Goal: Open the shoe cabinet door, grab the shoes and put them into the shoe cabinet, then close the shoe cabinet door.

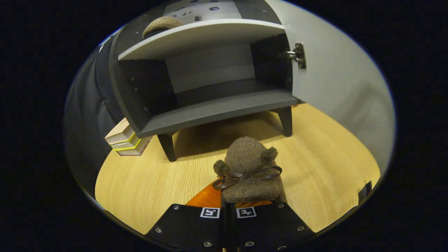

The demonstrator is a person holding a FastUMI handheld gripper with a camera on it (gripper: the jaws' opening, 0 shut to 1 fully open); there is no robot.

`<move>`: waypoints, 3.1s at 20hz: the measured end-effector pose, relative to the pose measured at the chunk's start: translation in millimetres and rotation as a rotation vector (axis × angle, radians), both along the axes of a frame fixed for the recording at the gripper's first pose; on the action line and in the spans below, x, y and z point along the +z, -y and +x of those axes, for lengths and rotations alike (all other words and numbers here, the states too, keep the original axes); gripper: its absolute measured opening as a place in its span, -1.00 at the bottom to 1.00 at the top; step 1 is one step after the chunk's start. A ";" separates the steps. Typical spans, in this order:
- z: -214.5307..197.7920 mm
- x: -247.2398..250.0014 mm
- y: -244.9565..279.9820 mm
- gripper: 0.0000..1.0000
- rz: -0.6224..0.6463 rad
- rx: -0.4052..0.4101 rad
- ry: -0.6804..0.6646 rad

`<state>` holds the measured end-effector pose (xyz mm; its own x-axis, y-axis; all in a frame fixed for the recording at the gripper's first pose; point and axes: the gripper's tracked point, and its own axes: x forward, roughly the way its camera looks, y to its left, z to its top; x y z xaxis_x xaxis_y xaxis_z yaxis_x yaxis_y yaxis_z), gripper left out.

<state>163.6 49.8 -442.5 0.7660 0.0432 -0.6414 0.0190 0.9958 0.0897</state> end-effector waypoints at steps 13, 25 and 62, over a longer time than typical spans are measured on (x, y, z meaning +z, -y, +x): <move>-20.0 225.6 -18.3 -0.93 -0.083 -0.042 0.279; 30.4 314.4 -45.4 -0.94 -0.149 0.016 0.379; 276.0 278.3 -30.3 0.10 -0.028 0.135 0.247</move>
